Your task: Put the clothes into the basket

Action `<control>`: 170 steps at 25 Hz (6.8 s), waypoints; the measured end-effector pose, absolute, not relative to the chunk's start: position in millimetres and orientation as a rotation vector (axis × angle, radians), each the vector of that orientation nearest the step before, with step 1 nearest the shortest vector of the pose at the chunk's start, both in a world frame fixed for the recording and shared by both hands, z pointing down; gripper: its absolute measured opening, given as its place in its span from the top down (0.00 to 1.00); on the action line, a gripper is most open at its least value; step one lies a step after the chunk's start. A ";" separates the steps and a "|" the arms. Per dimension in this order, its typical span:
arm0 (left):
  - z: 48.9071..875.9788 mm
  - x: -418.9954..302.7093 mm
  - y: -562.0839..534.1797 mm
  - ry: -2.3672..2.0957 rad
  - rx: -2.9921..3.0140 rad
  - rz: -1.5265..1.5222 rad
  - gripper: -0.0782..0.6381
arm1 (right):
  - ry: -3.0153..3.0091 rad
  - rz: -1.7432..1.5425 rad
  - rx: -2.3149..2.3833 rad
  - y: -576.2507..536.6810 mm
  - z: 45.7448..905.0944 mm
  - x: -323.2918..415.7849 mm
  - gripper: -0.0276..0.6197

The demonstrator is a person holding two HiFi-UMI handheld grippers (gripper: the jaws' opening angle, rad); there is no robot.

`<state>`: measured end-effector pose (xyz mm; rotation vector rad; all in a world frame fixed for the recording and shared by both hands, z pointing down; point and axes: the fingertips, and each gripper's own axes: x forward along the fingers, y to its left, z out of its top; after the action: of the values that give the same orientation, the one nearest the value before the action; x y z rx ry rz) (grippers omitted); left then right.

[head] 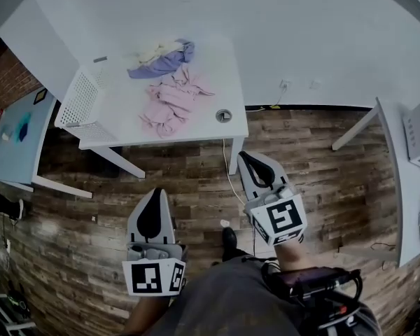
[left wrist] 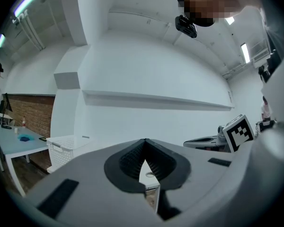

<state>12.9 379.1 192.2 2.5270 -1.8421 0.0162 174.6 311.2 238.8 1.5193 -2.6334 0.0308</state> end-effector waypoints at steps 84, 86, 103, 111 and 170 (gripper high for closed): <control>439.7 -9.4 -27.3 -1.351 2.360 0.485 0.58 | -2.320 0.577 1.335 -42.5 444.8 118.8 0.95; 429.9 -14.0 -27.1 -1.375 2.366 0.450 0.75 | -2.321 0.552 1.347 -41.0 434.0 121.1 0.95; 334.4 -31.1 -32.8 -1.663 2.458 0.338 0.85 | -2.453 0.425 1.417 -19.3 368.0 138.5 0.95; 260.6 -33.1 -28.6 -1.797 2.482 0.281 0.85 | -2.595 0.337 1.391 -21.4 319.3 134.5 0.95; 220.1 -326.0 -46.6 -2.073 2.037 0.316 0.54 | -2.791 0.321 1.020 -74.9 305.7 -125.6 0.95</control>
<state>-326.0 -46.6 220.1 2.0366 -2.0729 0.3164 -125.6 -74.9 305.7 1.0199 -2.7906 0.3205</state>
